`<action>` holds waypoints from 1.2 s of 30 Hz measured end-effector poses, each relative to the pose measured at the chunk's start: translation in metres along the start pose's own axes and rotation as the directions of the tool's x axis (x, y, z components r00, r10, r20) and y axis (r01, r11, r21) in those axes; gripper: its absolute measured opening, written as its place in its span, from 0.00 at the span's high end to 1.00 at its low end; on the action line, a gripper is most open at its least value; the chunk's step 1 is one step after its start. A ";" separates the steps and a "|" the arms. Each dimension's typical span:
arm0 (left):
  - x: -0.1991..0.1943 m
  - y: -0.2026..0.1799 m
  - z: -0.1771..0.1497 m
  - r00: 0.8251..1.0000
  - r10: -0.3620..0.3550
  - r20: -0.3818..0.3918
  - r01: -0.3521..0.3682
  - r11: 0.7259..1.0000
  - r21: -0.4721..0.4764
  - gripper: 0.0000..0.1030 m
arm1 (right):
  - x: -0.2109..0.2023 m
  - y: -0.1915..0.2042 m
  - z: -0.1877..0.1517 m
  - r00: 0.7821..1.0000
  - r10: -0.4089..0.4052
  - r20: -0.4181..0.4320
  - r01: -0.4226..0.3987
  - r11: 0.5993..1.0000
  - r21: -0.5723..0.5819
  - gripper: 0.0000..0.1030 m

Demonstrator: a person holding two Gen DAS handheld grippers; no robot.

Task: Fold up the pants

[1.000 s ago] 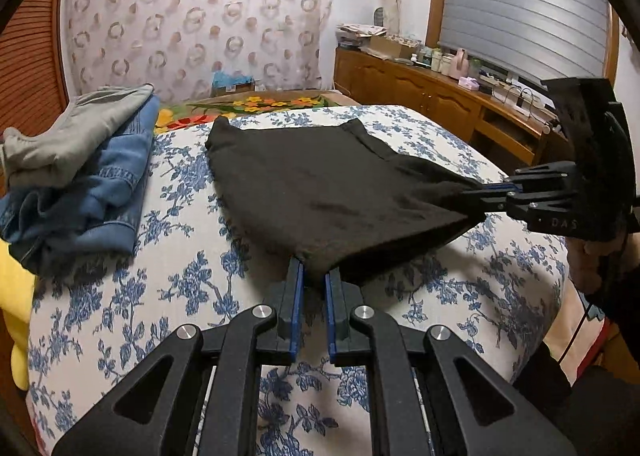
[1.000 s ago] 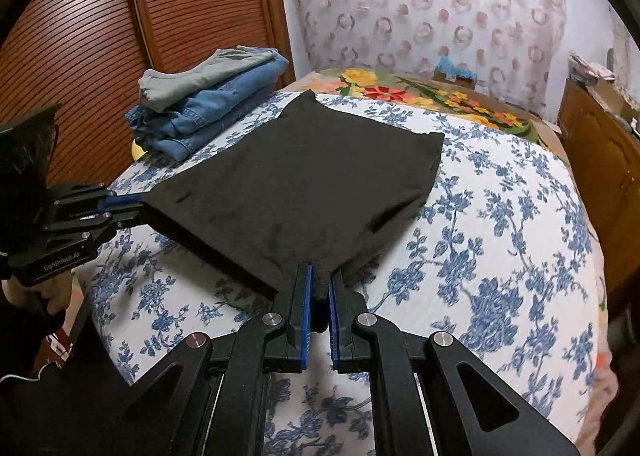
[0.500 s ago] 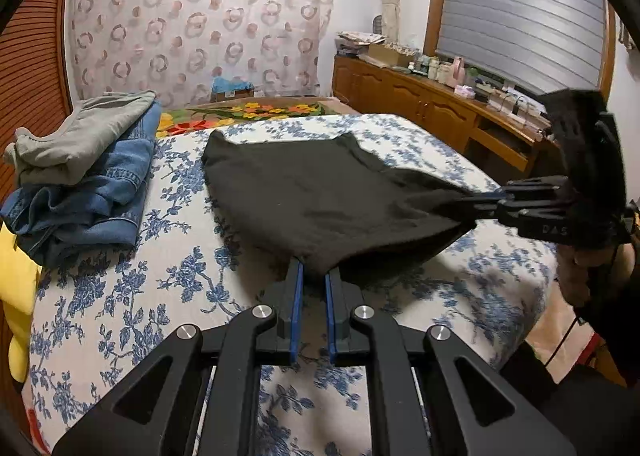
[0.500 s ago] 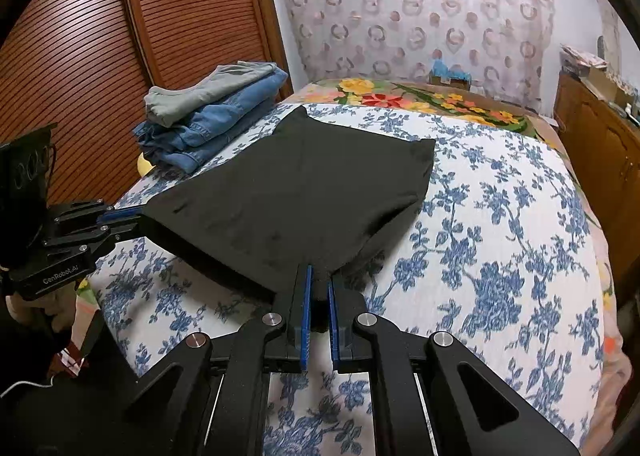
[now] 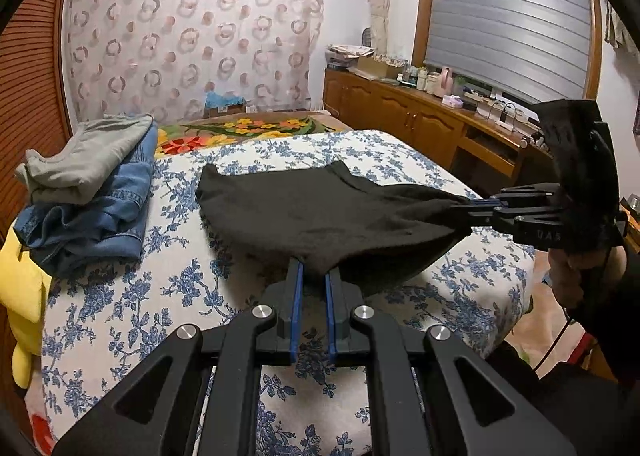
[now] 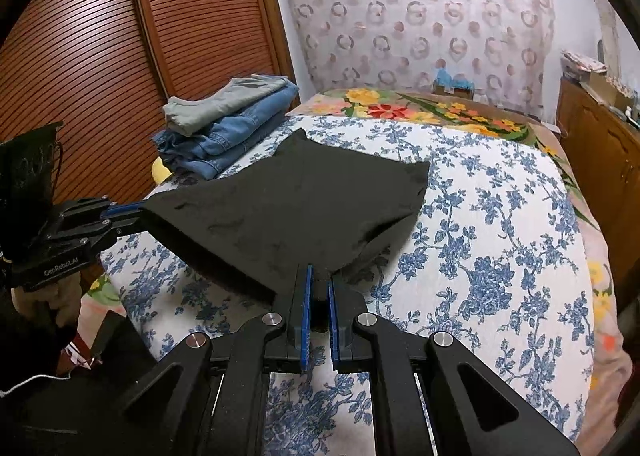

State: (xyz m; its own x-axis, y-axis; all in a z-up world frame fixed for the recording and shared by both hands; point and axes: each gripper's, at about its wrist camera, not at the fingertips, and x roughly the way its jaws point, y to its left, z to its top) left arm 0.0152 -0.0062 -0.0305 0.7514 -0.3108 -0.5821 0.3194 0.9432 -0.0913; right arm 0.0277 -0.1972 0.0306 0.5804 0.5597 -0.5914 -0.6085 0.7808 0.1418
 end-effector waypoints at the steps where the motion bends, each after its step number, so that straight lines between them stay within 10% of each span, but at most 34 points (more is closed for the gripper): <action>1: -0.003 -0.001 0.001 1.000 -0.001 0.006 0.001 1.000 0.003 0.90 | -0.002 0.001 0.000 1.000 0.000 0.004 0.000 1.000 -0.003 0.93; 23: -0.061 -0.020 0.021 0.993 -0.022 0.120 0.015 0.999 0.053 0.90 | -0.062 0.022 0.002 0.996 0.022 0.091 -0.015 0.997 -0.077 0.93; 36: -0.031 0.000 0.017 0.998 -0.011 0.067 0.011 1.000 0.003 0.90 | -0.034 0.010 0.007 0.998 0.017 0.063 -0.013 0.998 -0.058 0.93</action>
State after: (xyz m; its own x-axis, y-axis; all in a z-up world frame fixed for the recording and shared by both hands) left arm 0.0023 0.0012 0.0014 0.7846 -0.3285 -0.5259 0.3295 0.9394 -0.0952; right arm 0.0060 -0.2064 0.0580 0.6030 0.5894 -0.5375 -0.6467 0.7557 0.1032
